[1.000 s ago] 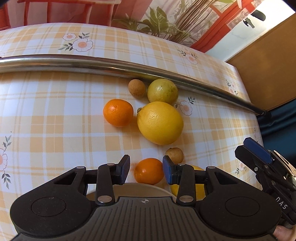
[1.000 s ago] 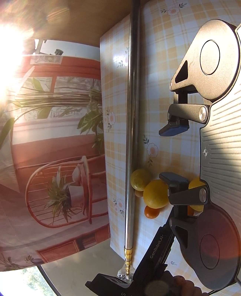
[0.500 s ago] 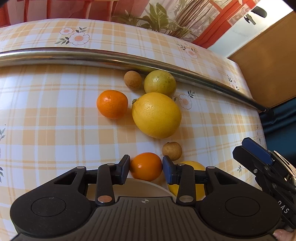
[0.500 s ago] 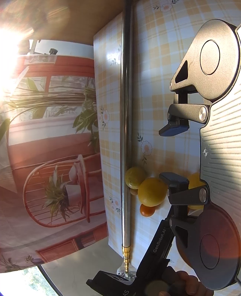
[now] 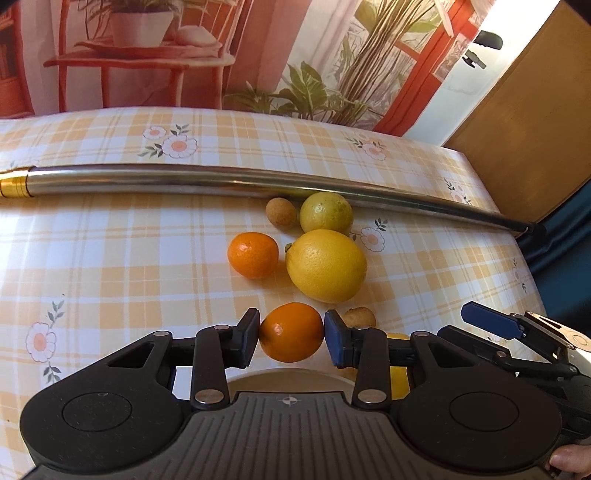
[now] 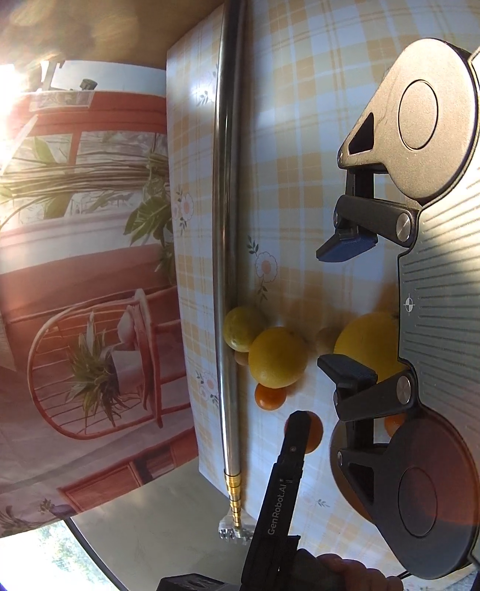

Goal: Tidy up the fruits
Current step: 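Grasp the yellow grapefruit with the right tool while the left tool holds its orange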

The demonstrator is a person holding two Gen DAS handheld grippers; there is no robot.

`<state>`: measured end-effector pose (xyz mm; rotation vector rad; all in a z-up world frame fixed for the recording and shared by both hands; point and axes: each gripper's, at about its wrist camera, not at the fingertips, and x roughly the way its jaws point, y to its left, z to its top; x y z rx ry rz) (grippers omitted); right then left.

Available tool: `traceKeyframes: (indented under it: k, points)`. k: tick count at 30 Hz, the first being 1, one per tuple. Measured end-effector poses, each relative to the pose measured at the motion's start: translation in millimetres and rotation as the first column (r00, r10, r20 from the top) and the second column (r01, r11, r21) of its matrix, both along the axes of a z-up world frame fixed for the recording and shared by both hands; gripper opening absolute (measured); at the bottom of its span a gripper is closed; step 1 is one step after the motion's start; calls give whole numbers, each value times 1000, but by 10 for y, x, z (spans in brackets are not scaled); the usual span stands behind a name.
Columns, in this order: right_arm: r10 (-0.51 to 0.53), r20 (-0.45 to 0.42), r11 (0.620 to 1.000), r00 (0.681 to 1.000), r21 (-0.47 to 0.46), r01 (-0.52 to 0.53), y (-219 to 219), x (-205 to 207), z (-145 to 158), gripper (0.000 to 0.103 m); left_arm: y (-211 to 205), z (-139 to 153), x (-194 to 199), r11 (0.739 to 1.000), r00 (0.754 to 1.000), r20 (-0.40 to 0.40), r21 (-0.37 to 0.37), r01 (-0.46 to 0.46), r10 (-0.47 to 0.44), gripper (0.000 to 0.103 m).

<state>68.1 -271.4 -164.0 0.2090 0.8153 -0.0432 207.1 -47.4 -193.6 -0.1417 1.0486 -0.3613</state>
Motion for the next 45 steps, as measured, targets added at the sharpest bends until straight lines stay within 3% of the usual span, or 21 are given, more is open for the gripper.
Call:
traceKeyframes:
  k: [11,25,45]
  points:
    - [31,-52,997,998,77,-27,153,67,-212,57,214,204,-354,1000,989,145,30,-2,-2,40]
    - [-6,-90,977,996,212,25,69,100,-461,55,294,167,-518,999,986,165,28,-21,17,40]
    - [-59,-90,988,994,134,71,35,-15,-397,55,330,134,-755,998,985,173,49,-29,20,40]
